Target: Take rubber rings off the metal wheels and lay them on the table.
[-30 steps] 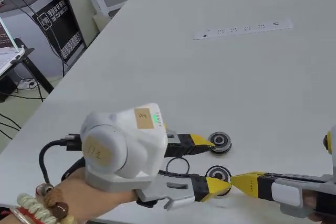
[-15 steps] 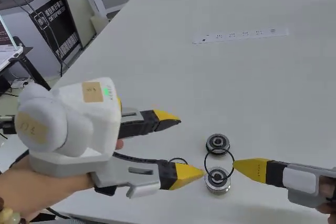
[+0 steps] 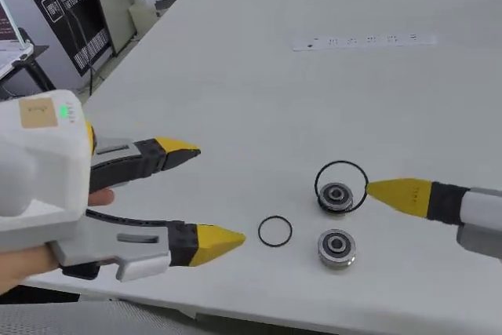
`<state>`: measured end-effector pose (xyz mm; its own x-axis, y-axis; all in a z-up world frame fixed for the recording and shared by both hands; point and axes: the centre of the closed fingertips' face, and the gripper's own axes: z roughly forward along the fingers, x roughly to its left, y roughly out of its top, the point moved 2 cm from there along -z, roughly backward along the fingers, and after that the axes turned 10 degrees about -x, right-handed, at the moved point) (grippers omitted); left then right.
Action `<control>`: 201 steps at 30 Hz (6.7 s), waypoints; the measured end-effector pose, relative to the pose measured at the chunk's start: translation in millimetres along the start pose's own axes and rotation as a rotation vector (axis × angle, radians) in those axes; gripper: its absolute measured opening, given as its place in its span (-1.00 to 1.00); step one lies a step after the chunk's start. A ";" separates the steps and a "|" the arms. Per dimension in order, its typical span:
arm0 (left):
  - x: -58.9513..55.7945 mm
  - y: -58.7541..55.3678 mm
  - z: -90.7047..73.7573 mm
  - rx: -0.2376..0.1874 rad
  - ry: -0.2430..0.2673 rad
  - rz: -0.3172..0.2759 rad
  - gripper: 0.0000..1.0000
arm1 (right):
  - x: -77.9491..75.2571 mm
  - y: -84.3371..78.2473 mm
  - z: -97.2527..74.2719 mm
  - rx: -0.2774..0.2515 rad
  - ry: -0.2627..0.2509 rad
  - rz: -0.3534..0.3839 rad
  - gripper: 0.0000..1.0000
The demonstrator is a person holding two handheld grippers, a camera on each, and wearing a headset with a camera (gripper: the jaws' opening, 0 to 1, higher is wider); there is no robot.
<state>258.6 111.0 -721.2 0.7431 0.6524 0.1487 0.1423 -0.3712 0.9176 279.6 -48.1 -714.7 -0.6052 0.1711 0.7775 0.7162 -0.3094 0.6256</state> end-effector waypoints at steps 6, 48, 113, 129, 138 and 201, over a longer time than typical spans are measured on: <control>14.3 -9.8 -18.5 -0.005 0.033 -0.018 0.42 | 16.6 6.7 12.6 0.017 0.007 -0.050 -1.00; 59.1 -57.8 -76.1 -0.091 -0.007 -0.103 0.77 | 5.3 -53.1 105.4 0.326 -0.120 -0.233 -1.00; 55.2 -58.2 -88.1 -0.132 0.016 -0.116 0.69 | -71.8 -80.6 74.2 0.623 -0.279 -0.418 -0.74; 42.1 -36.5 -85.1 -0.138 0.053 -0.119 0.66 | -40.5 -49.7 50.1 0.527 -0.198 -0.525 -0.53; 28.0 -25.4 -77.6 -0.116 0.065 -0.115 0.67 | -38.7 -25.7 29.4 0.483 -0.171 -0.597 -0.44; -16.7 67.0 115.6 -0.076 -0.159 0.127 0.28 | -134.5 -1.0 -20.6 0.337 -0.084 -0.480 -0.44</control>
<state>331.3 -1.1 -704.8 0.8465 0.4891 0.2104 -0.0042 -0.3891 0.9212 353.1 -90.1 -821.3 -0.8690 0.2963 0.3963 0.4484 0.1329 0.8839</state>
